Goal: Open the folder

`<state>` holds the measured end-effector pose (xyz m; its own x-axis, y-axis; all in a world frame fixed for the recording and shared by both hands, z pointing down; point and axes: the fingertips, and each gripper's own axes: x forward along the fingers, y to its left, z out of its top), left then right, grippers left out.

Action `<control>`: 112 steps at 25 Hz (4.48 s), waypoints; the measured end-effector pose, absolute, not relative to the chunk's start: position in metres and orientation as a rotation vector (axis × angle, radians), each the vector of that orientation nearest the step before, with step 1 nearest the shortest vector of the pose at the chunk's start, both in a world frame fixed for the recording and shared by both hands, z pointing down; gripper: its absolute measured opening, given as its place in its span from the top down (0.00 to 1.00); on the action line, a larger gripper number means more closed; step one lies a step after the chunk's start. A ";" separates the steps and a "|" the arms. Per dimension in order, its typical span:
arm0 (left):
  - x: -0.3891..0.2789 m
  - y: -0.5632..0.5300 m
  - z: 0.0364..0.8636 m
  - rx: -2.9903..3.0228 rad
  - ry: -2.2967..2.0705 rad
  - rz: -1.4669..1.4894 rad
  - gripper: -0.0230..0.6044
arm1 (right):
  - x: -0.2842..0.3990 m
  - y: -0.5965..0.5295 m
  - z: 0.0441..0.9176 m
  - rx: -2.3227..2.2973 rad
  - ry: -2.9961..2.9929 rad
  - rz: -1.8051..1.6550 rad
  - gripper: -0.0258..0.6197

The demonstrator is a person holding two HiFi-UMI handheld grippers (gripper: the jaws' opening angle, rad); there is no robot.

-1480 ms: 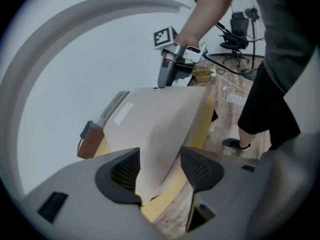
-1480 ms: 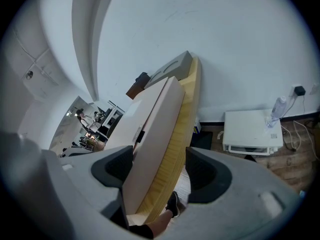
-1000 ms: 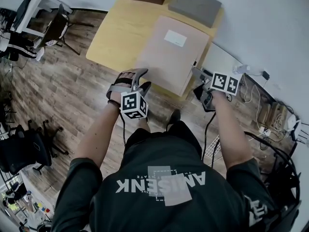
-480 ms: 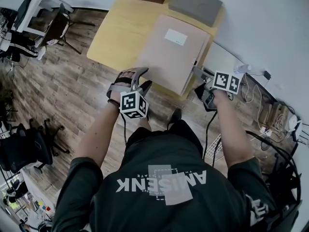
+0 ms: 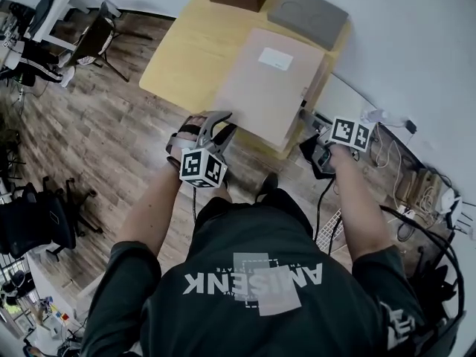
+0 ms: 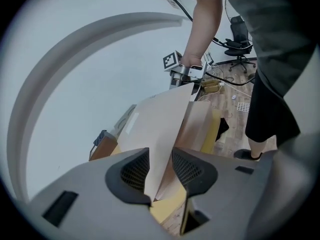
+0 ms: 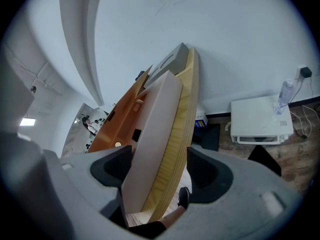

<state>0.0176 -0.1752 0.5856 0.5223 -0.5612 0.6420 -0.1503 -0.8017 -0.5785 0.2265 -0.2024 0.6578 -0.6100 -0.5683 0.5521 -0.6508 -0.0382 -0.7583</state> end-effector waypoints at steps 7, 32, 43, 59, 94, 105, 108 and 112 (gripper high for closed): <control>0.025 -0.174 0.577 -2.328 0.711 -1.068 0.74 | 0.227 -0.203 0.658 1.320 -2.125 1.716 0.45; 0.027 -0.183 0.548 -2.395 1.084 -0.926 0.91 | 0.220 -0.202 0.660 1.284 -2.115 1.681 0.45; -0.011 -0.190 0.524 -2.552 1.175 -0.883 0.96 | 0.229 -0.198 0.660 1.335 -2.084 1.705 0.45; -0.124 -0.232 0.528 -2.836 1.729 -0.639 0.96 | 0.227 -0.187 0.655 1.447 -1.990 1.719 0.45; -0.232 -0.295 0.657 -3.036 2.200 -0.755 0.88 | 0.220 -0.176 0.655 1.709 -1.843 1.825 0.45; -0.237 -0.298 0.682 -2.910 2.215 -1.010 0.84 | 0.218 -0.175 0.654 1.734 -1.832 1.842 0.45; -0.239 -0.301 0.684 -2.843 2.225 -1.062 0.82 | 0.216 -0.176 0.655 1.727 -1.836 1.838 0.45; -0.240 -0.303 0.684 -2.748 2.196 -1.151 0.78 | 0.215 -0.176 0.656 1.709 -1.838 1.831 0.45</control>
<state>-0.2402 -0.3030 0.6843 0.1712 -0.6487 0.7416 -0.9789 -0.1972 0.0535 0.2155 -0.1759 0.6564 -0.3945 -0.6302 0.6688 -0.6714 -0.2993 -0.6780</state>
